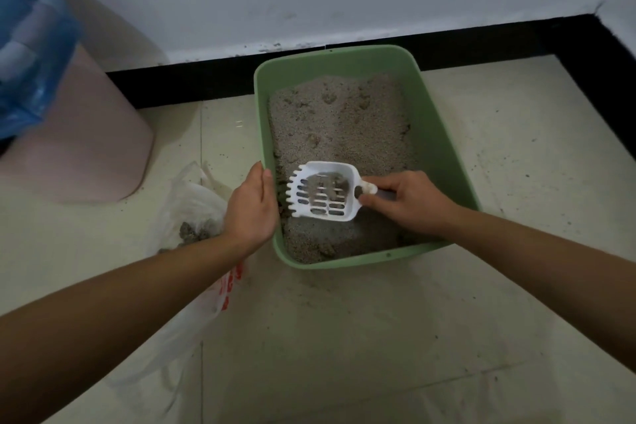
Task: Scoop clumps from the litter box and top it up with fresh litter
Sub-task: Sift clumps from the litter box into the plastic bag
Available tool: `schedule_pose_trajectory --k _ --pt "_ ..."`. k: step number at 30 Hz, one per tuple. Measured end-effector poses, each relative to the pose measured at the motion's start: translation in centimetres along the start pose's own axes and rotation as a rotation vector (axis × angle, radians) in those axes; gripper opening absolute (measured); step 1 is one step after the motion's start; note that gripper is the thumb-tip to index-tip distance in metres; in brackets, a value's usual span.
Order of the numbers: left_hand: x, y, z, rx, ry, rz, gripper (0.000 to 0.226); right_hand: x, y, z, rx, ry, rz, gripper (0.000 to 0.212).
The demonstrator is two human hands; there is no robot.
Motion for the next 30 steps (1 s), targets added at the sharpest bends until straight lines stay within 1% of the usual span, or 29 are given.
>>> schedule_pose_trajectory --k 4,7,10,14,17,19,20,22,24,25,28,30 --pt "0.2 0.1 -0.2 0.022 0.006 -0.008 0.04 -0.7 -1.1 -0.1 0.061 -0.047 -0.047 0.035" --pt "0.2 0.2 0.0 -0.007 -0.006 -0.018 0.036 0.1 -0.8 -0.1 0.039 0.0 -0.03 0.036" --pt "0.3 0.1 0.0 0.017 -0.024 -0.032 0.039 -0.6 -1.4 -0.2 0.076 -0.038 -0.051 0.038" --pt "0.5 0.0 0.1 0.001 -0.082 -0.092 0.034 -0.1 -1.2 -0.5 0.063 0.021 -0.036 0.037" --pt "0.2 -1.1 0.7 0.074 -0.145 -0.135 0.031 -0.5 -2.1 -0.6 0.095 -0.015 -0.062 0.034" --pt "0.3 -1.4 0.8 0.112 -0.2 -0.15 0.034 -0.5 -2.5 -0.8 0.064 -0.008 -0.044 0.031" --pt "0.7 -1.4 0.7 0.102 -0.215 -0.134 0.034 0.0 -2.5 -0.9 0.03 0.012 -0.027 0.029" --pt "2.2 -1.3 0.8 0.016 -0.168 0.002 0.032 1.0 -2.5 -1.1 -0.017 0.039 -0.022 0.027" --pt "4.3 -1.6 1.0 -0.079 -0.053 0.201 0.027 1.7 -3.7 -0.7 -0.017 0.061 -0.025 0.028" --pt "5.4 -2.3 1.3 -0.104 0.002 0.264 0.027 1.9 -4.4 -0.4 -0.007 0.071 -0.019 0.028" --pt "9.4 -4.9 2.0 -0.127 0.173 0.369 0.033 2.2 -7.5 1.2 0.021 0.064 -0.076 0.033" --pt "11.2 -6.5 2.3 -0.141 0.244 0.482 0.038 2.1 -9.8 2.6 0.044 0.041 -0.205 0.038"
Point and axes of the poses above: each hand's wrist, its own z-axis towards the middle knuckle, its own x-axis out of the back of the hand, y = z × x, the point moved 9 cm from there along z, towards the middle knuckle, and after that the axes turned 14 degrees about x, right-handed, at the moved point
